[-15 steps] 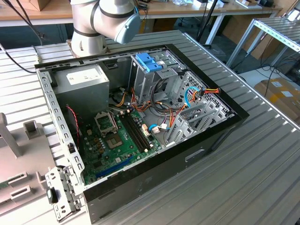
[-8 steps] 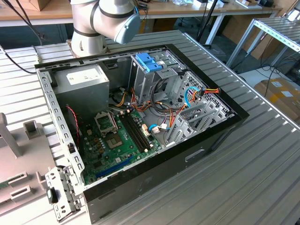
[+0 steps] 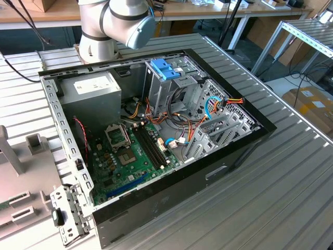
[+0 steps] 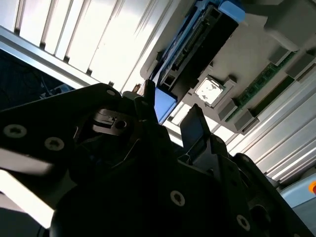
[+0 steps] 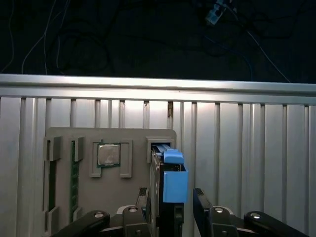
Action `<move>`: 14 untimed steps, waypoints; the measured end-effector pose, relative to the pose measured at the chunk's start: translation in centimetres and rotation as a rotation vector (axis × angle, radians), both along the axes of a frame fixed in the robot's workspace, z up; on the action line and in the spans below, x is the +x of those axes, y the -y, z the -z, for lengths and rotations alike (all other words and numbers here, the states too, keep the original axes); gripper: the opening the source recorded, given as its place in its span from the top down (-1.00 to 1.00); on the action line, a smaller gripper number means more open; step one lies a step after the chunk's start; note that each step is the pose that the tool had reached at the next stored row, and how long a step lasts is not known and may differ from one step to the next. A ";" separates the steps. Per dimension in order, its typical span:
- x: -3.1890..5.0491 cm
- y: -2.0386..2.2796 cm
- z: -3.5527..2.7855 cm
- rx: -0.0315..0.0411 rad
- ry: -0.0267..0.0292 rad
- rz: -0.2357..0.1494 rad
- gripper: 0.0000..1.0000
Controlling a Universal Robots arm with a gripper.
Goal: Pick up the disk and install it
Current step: 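Pick up the disk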
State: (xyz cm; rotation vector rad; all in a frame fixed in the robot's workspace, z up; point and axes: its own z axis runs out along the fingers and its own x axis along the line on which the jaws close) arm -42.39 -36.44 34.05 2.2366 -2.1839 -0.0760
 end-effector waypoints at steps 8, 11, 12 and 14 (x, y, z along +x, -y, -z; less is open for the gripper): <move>-0.24 -0.03 1.06 0.0001 0.0002 -0.016 0.04; -0.31 -0.04 1.43 0.0001 0.0002 -0.018 0.04; -0.33 -0.04 1.55 0.0000 0.0002 -0.018 0.04; -0.36 -0.04 1.83 0.0001 0.0001 -0.019 0.04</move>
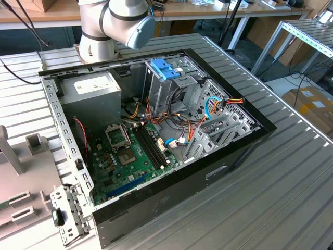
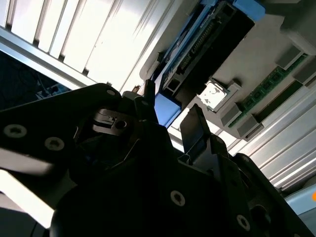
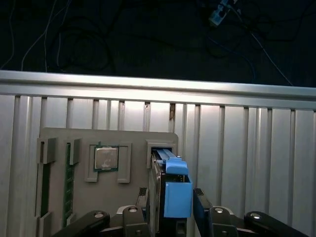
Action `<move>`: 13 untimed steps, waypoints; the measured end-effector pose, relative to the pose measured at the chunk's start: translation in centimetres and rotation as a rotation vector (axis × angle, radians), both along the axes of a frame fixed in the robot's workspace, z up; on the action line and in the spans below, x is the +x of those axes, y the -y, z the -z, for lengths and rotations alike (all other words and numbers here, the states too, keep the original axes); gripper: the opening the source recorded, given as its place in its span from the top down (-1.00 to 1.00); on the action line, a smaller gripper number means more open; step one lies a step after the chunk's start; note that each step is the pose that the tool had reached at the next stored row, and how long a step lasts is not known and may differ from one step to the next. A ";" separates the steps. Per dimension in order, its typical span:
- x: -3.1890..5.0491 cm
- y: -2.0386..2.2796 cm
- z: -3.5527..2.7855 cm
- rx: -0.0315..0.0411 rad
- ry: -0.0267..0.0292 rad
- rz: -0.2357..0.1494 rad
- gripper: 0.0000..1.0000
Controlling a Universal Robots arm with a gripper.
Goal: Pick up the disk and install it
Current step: 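Pick up the disk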
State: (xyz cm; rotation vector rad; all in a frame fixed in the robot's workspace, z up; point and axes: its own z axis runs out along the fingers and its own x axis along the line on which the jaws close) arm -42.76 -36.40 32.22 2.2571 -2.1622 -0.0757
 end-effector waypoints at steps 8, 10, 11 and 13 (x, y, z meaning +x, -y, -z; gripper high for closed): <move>-0.04 0.00 1.30 0.0000 0.0000 -0.004 0.04; -0.04 0.00 1.57 0.0000 0.0000 -0.004 0.04; -0.04 0.00 1.69 0.0000 0.0000 -0.004 0.04; -0.04 0.00 1.94 0.0000 0.0001 -0.005 0.04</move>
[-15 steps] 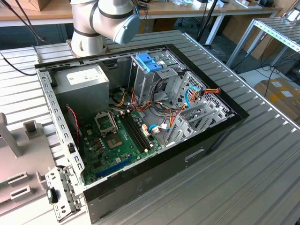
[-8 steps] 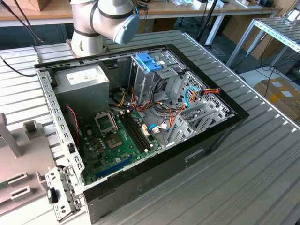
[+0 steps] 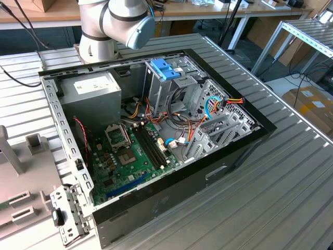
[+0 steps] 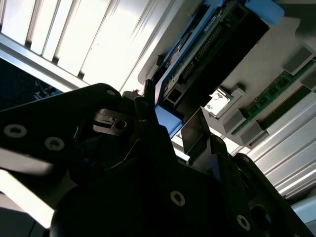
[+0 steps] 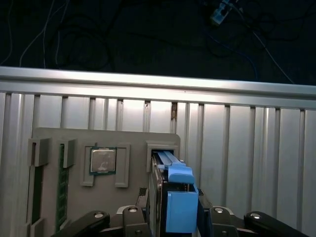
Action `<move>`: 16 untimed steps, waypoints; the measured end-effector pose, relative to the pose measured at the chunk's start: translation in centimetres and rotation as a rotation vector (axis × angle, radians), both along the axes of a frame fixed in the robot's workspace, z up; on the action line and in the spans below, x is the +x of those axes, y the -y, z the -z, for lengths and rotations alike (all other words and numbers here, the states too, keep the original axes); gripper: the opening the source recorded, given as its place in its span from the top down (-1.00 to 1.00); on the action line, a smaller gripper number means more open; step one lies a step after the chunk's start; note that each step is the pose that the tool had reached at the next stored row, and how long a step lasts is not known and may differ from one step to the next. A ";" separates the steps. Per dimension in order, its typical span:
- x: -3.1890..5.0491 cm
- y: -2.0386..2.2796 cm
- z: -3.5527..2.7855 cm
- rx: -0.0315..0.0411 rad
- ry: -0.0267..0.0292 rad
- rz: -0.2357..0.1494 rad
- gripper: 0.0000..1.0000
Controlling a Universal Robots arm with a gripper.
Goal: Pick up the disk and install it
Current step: 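Pick up the disk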
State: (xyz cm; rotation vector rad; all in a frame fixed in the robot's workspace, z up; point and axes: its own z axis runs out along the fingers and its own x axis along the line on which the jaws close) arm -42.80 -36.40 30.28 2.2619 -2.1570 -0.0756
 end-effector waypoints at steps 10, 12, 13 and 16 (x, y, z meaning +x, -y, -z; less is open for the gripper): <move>-0.21 -0.24 0.91 0.0000 -0.0002 -0.001 0.04; -0.21 -0.25 0.92 0.0003 -0.0001 -0.001 0.04; -0.21 -0.25 0.92 0.0004 0.0000 -0.001 0.04; -0.21 -0.25 0.92 0.0007 0.0000 -0.001 0.25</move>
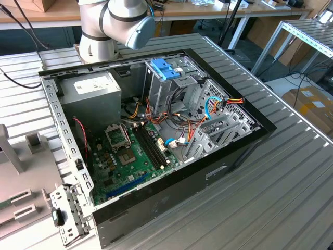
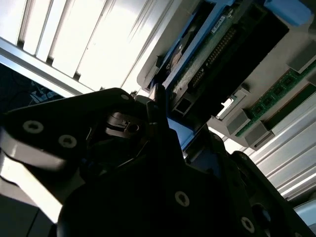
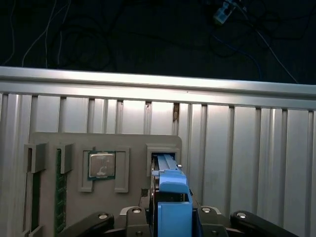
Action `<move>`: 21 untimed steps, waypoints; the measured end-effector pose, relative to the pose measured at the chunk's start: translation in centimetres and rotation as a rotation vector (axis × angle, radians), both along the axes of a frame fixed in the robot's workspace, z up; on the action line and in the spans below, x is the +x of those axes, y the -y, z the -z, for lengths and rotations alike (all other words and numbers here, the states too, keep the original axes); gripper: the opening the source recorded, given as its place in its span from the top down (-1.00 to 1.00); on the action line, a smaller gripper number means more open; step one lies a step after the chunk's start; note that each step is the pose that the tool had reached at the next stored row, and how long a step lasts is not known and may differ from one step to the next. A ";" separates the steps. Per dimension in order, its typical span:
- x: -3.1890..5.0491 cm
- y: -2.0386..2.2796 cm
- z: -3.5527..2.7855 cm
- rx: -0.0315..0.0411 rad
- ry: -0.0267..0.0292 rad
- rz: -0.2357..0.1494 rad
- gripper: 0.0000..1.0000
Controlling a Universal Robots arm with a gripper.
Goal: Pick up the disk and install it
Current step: 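Pick up the disk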
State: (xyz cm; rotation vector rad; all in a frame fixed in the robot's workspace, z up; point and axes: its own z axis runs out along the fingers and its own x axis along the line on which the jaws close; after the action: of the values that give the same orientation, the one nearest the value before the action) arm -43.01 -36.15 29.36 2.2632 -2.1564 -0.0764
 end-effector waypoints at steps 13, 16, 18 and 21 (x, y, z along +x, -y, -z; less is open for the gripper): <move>0.00 0.00 0.00 0.0013 -0.0001 0.000 0.25; 0.00 0.00 -0.12 0.0014 0.0000 0.000 0.25; 0.00 0.00 -0.32 0.0018 0.0001 0.000 0.25; 0.00 0.00 -0.57 0.0026 -0.0001 0.000 0.25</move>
State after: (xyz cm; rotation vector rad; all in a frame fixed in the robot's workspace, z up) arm -43.01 -36.15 29.93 2.2646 -2.1575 -0.0793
